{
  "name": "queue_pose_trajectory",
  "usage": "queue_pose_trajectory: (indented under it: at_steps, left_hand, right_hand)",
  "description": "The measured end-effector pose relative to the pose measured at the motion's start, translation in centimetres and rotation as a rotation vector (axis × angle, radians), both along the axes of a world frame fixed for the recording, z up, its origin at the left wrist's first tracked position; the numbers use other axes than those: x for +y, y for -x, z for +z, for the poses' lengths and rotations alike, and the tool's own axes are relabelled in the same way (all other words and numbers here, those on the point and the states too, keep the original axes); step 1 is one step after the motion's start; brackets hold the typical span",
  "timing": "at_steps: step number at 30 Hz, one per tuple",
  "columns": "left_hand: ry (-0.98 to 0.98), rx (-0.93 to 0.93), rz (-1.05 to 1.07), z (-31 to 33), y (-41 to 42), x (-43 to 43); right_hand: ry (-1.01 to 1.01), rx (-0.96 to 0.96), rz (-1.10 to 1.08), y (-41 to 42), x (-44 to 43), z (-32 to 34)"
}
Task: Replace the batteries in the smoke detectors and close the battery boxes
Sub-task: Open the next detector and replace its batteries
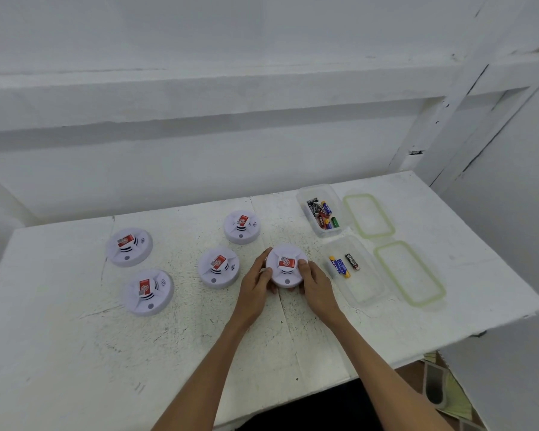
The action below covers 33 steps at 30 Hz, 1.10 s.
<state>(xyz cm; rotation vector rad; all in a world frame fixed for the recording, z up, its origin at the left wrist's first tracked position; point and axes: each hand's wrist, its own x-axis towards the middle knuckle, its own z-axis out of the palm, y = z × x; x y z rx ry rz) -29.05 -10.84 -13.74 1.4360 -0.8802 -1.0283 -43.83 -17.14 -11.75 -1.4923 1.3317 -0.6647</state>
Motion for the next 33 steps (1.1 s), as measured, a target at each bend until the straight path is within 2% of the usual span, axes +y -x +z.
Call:
queue_pose_trajectory:
  at_steps: [33]
  left_hand:
    - [-0.007, -0.002, -0.001, 0.15, -0.01, -0.01]
  right_hand:
    - [0.008, -0.011, -0.004, 0.01, 0.10, 0.13]
